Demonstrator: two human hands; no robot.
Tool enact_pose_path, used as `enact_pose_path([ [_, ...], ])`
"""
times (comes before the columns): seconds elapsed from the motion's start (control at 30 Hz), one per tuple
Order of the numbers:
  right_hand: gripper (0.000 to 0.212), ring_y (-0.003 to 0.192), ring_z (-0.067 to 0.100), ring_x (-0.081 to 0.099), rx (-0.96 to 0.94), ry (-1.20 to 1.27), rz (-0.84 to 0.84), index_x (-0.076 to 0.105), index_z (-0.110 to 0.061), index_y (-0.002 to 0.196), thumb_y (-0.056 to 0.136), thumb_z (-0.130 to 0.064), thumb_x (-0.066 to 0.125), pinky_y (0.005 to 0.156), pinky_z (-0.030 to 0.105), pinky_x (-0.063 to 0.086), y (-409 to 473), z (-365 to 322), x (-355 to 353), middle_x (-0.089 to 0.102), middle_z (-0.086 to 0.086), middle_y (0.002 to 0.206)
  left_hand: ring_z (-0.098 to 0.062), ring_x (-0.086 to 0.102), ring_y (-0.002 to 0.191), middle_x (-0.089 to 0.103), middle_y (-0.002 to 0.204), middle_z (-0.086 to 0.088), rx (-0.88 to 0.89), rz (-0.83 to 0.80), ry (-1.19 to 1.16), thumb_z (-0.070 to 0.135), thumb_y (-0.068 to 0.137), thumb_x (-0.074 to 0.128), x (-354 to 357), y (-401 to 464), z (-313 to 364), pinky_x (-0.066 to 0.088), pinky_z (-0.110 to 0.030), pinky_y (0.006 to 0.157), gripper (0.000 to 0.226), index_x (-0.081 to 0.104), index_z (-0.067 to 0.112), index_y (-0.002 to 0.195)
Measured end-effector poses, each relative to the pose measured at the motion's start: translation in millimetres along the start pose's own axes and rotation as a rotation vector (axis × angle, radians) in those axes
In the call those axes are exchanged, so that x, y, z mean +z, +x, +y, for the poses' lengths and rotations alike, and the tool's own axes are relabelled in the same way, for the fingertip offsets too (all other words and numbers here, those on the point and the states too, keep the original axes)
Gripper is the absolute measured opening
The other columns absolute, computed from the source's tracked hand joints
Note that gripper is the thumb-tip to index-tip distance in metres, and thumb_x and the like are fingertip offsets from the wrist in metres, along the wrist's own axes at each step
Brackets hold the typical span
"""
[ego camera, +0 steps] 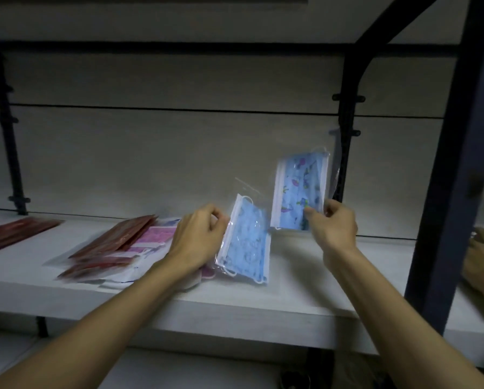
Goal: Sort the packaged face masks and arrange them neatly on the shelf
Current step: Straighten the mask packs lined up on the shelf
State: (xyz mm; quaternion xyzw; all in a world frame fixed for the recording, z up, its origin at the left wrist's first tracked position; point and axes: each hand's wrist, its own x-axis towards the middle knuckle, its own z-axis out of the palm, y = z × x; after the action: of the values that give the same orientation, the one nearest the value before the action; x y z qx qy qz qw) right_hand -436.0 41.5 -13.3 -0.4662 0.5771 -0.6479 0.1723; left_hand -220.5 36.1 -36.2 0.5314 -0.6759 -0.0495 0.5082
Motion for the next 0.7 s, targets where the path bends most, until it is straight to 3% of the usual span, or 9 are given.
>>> enact_pose_path([
  [0.17, 0.012, 0.084, 0.028, 0.069, 0.022, 0.13, -0.092, 0.067, -0.004, 0.085, 0.083, -0.015, 0.071, 0.081, 0.041, 0.057, -8.5, -14.9, -2.4, 0.071, 0.013, 0.087, -0.014, 0.047, 0.053, 0.051, 0.054, 0.007, 0.03, 0.088, 0.068, 0.031, 0.098, 0.046, -15.9, -10.4, 11.4, 0.038, -0.035, 0.056, 0.017, 0.049, 0.021, 0.084],
  [0.23, 0.005, 0.077, 0.02, 0.067, 0.013, 0.198, -0.17, 0.067, -0.01, 0.082, 0.085, -0.012, 0.07, 0.075, 0.038, 0.058, -13.7, -21.7, 1.3, 0.071, 0.011, 0.088, -0.01, 0.044, 0.051, 0.048, 0.053, 0.008, 0.048, 0.141, 0.097, 0.028, 0.099, 0.046, -28.2, -14.6, 12.3, 0.033, -0.033, 0.054, 0.016, 0.049, 0.018, 0.086],
  [0.3, 0.013, 0.07, 0.012, 0.063, 0.006, 0.28, -0.251, 0.066, -0.019, 0.079, 0.087, -0.009, 0.068, 0.062, 0.024, 0.052, -22.2, -29.2, 5.9, 0.069, 0.004, 0.085, -0.008, 0.042, 0.049, 0.046, 0.052, 0.008, 0.051, 0.194, 0.103, 0.026, 0.099, 0.047, -42.2, -19.8, 10.2, 0.03, -0.025, 0.05, 0.015, 0.049, 0.017, 0.087],
  [0.37, 0.015, 0.068, 0.009, 0.063, -0.017, 0.318, -0.309, 0.066, -0.021, 0.08, 0.087, -0.008, 0.069, 0.06, 0.02, 0.048, -30.3, -33.6, 13.5, 0.068, -0.001, 0.081, -0.007, 0.042, 0.047, 0.047, 0.051, 0.006, 0.043, 0.231, 0.109, 0.025, 0.099, 0.047, -57.6, -25.0, 5.7, 0.028, -0.02, 0.046, 0.015, 0.049, 0.017, 0.087],
  [0.57, 0.02, 0.067, 0.008, 0.063, -0.121, 0.281, -0.432, 0.066, -0.022, 0.076, 0.085, -0.005, 0.07, 0.068, 0.023, 0.052, -60.5, -57.6, 43.8, 0.068, -0.007, 0.076, -0.008, 0.045, 0.048, 0.058, 0.059, -0.002, -0.008, 0.29, 0.131, 0.029, 0.099, 0.046, -108.6, -42.4, -20.1, 0.032, -0.027, 0.046, 0.015, 0.051, 0.018, 0.089],
  [0.63, 0.022, 0.07, 0.011, 0.065, -0.167, 0.206, -0.446, 0.065, -0.024, 0.075, 0.085, -0.006, 0.069, 0.07, 0.028, 0.054, -73.5, -65.1, 55.4, 0.069, -0.006, 0.077, -0.007, 0.053, 0.051, 0.061, 0.064, -0.001, -0.022, 0.304, 0.128, 0.03, 0.099, 0.045, -129.5, -49.8, -29.3, 0.039, -0.03, 0.043, 0.016, 0.05, 0.018, 0.091],
  [0.7, 0.019, 0.071, 0.016, 0.066, -0.274, 0.08, -0.426, 0.065, -0.023, 0.075, 0.084, -0.007, 0.068, 0.069, 0.03, 0.052, -85.6, -67.8, 67.9, 0.07, -0.005, 0.075, -0.012, 0.062, 0.062, 0.066, 0.071, -0.003, -0.03, 0.334, 0.122, 0.03, 0.099, 0.044, -150.3, -56.9, -40.6, 0.048, -0.038, 0.051, 0.015, 0.05, 0.018, 0.091],
])
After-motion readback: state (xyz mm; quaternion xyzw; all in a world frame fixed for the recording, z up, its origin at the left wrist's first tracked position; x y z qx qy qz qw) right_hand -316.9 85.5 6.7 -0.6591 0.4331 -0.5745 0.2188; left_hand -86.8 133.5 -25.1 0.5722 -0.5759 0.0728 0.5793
